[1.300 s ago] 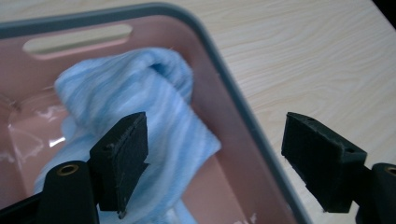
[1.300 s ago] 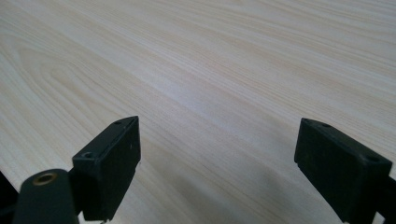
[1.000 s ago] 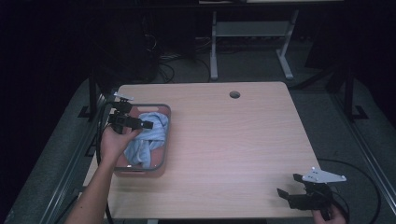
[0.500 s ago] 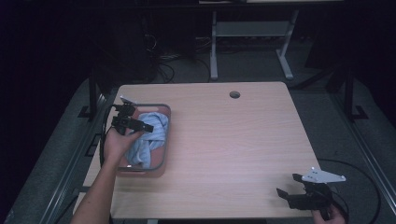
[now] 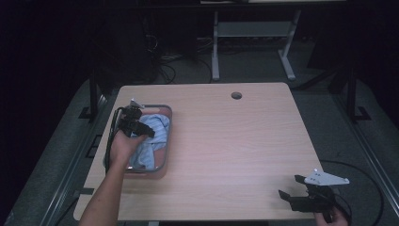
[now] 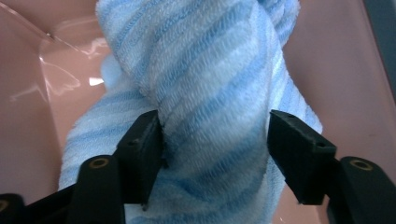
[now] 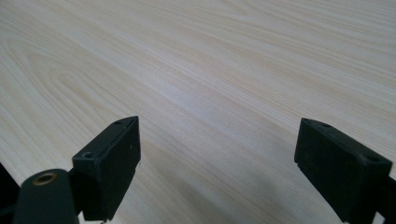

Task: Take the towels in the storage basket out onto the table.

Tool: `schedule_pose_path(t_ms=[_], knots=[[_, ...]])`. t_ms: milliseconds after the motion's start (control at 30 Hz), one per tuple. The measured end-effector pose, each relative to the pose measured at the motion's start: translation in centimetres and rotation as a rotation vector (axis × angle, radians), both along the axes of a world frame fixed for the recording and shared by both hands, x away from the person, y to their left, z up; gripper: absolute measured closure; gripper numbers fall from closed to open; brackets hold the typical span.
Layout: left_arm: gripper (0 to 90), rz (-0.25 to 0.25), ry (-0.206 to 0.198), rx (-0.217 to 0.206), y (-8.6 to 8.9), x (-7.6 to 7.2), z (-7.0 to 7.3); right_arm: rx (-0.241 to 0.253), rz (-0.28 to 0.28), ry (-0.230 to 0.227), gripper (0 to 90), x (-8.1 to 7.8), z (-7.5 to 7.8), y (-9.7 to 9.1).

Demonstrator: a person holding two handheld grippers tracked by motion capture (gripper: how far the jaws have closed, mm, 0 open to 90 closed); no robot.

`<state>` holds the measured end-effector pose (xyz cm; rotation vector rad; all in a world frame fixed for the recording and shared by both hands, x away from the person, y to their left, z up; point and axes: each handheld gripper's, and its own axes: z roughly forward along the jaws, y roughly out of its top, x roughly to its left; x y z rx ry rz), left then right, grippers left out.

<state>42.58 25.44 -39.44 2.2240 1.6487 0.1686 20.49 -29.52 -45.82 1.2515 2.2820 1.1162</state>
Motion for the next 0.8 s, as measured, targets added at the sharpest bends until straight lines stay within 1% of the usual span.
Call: schedule_pose_path(t_ms=[33,100,167,233,300,400,533,667,733,800], knots=[[39.0,-0.003,0.009,0.004,0.0,0.1,-0.1,-0.003,0.002,0.0,14.0,0.0,0.0,0.0],[40.2,0.007,0.021,0.018,-0.2,0.2,-0.3,-0.001,0.001,0.003,14.0,0.0,0.0,0.1],[42.5,0.007,0.018,0.033,-0.5,0.3,-0.4,0.001,0.006,0.004,14.0,0.1,0.0,0.2],[44.7,0.012,0.028,0.046,-0.7,0.5,-0.7,-0.002,0.014,0.002,14.0,0.1,0.0,0.3],[47.7,0.006,0.04,0.06,-0.7,0.6,-0.9,-0.003,0.015,-0.001,14.0,0.1,0.0,0.4],[52.2,0.011,0.044,0.07,-0.8,0.7,-1.0,-0.005,0.02,-0.006,14.0,0.1,0.0,0.5],[57.8,-0.006,0.065,0.096,-0.9,0.8,-1.4,-0.005,0.021,-0.004,14.0,0.2,0.0,0.5],[62.6,0.003,0.071,0.103,-1.0,0.9,-1.7,-0.007,0.02,-0.007,14.0,0.2,0.0,0.6],[65.1,-0.005,0.073,0.115,-1.0,1.0,-1.7,-0.006,0.018,-0.007,14.0,0.1,0.0,0.6],[66.6,-0.001,0.074,0.113,-1.0,1.0,-1.8,-0.007,0.019,-0.007,14.0,0.1,0.0,0.6]])
